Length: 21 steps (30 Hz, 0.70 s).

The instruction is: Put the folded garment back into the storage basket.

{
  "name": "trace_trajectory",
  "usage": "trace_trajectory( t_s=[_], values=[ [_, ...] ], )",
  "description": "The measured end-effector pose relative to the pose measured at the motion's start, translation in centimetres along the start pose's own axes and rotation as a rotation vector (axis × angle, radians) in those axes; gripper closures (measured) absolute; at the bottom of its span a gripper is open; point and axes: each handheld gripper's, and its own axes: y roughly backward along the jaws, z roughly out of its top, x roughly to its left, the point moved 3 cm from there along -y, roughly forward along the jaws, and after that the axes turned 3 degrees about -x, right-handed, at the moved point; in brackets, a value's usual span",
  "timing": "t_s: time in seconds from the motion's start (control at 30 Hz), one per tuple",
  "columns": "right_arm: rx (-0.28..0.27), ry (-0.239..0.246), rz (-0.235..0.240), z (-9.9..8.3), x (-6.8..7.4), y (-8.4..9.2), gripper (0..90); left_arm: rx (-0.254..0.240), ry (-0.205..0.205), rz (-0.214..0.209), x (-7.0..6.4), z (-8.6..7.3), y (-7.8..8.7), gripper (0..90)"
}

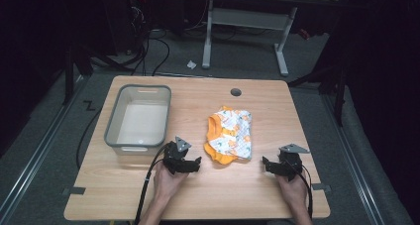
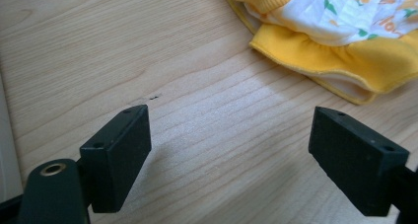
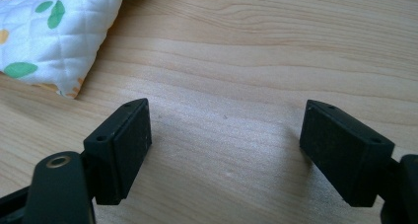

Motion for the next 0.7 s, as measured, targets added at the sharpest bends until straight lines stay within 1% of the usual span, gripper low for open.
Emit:
trace_trajectory(
  t_s=[0.1,0.2,0.4,0.47,0.53,0.6,0.63,0.67,0.7],
  values=[
    [0.000,0.000,0.000,0.0,0.0,0.0,20.0,0.002,0.002,-0.006,0.0,0.0,0.0,17.1],
    [0.000,0.000,0.000,0.0,0.0,0.0,20.1,0.007,-0.010,-0.013,-0.1,0.3,0.1,17.0],
    [0.000,0.001,0.000,0.0,0.0,0.0,20.1,-0.026,0.003,-0.043,-0.5,1.4,0.5,15.6],
    [0.000,0.001,0.000,0.0,0.0,0.0,20.1,-0.035,0.012,-0.066,-0.7,1.8,0.6,15.9],
    [0.000,0.001,0.001,0.0,0.0,0.0,20.1,-0.029,0.008,-0.105,-0.9,2.2,0.6,17.3],
    [0.000,0.002,0.001,0.0,0.0,0.0,20.3,-0.027,0.004,-0.117,-1.0,2.5,0.6,18.4],
    [0.000,0.003,0.002,0.0,0.0,0.0,20.3,-0.033,0.011,-0.126,-1.0,2.6,0.6,18.7],
    [0.000,0.002,0.002,0.0,0.0,0.0,20.3,-0.027,0.021,-0.136,-0.9,2.7,0.5,18.6],
    [0.000,0.002,0.002,0.0,0.0,0.0,20.3,-0.016,0.020,-0.136,-0.8,2.8,0.5,18.6]
  ],
)
